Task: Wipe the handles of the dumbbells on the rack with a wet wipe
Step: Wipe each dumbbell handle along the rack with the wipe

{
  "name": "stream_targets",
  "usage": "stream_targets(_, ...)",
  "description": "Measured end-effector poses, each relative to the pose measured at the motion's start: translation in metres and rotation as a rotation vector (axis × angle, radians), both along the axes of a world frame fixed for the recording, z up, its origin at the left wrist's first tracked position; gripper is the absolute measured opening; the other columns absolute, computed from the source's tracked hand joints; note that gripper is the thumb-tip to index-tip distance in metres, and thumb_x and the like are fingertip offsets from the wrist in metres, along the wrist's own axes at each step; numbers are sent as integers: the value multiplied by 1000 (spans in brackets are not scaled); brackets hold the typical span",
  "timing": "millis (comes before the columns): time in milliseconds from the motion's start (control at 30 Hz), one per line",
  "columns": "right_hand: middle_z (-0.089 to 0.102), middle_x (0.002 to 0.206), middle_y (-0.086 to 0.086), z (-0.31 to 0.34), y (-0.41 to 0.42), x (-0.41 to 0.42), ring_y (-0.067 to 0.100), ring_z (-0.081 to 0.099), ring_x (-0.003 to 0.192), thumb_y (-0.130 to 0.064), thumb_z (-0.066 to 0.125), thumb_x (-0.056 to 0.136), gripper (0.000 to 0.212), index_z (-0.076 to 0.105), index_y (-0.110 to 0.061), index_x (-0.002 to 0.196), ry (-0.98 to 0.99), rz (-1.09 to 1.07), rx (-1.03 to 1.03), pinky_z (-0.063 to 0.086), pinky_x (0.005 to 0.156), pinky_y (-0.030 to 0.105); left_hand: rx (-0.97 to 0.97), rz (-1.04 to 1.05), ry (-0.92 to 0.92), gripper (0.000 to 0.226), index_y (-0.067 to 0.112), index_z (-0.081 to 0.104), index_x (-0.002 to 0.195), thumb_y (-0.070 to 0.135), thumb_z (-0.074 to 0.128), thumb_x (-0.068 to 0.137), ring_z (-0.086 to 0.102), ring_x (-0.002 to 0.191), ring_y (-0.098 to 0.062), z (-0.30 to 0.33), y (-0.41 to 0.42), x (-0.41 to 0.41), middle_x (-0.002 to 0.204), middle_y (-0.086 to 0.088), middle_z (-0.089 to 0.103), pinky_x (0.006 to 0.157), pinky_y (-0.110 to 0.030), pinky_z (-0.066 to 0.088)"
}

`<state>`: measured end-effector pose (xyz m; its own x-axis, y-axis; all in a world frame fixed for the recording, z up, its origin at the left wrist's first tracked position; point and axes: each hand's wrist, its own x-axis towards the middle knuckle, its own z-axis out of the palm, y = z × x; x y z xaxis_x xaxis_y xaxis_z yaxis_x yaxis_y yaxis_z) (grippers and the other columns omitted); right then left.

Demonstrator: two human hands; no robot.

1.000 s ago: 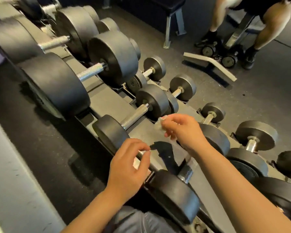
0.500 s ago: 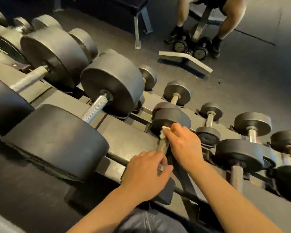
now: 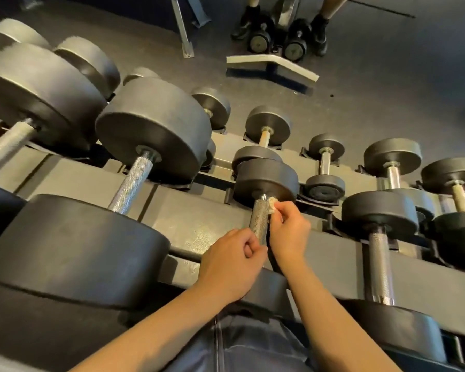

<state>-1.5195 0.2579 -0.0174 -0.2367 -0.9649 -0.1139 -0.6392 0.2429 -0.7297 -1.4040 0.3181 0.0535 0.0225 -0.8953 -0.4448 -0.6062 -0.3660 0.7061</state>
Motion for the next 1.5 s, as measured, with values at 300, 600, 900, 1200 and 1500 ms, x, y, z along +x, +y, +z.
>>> stream_targets(300,63,81,12,21,-12,-1,27,60,71,-3,71,77,15,70,-5,91,391,474,-266,46,61,29,-61,141,118,14,19,58,81,24,54,93,54,70,-16,-3,4,3,76,1,58,69,-38,50)
stream_targets(600,45,126,6,73,-42,40,25,44,115,-24,60,90,32,60,-17,122,1205,1331,-55,38,88,32,-222,252,147,14,23,55,82,24,50,95,52,74,-10,-4,22,9,79,8,55,68,-32,48)
stream_targets(900,61,115,11,25,5,-7,23,59,96,-4,58,86,37,61,-7,123,225,453,-150,44,80,18,-172,290,213,19,27,54,79,15,54,94,54,71,-13,-8,22,10,74,4,58,68,-34,48)
stream_targets(1200,68,92,15,10,-10,9,20,69,78,-1,45,96,19,64,-2,95,-1106,-503,502,58,66,25,-149,293,221,18,24,54,80,12,54,94,52,69,-12,-7,21,9,73,2,57,65,-28,44)
stream_targets(1500,68,89,13,35,4,-15,21,66,82,-2,65,85,9,64,-8,80,-708,-150,481,58,76,30,-206,359,212,21,24,54,78,9,54,93,52,68,-12,-7,24,9,72,5,57,65,-28,43)
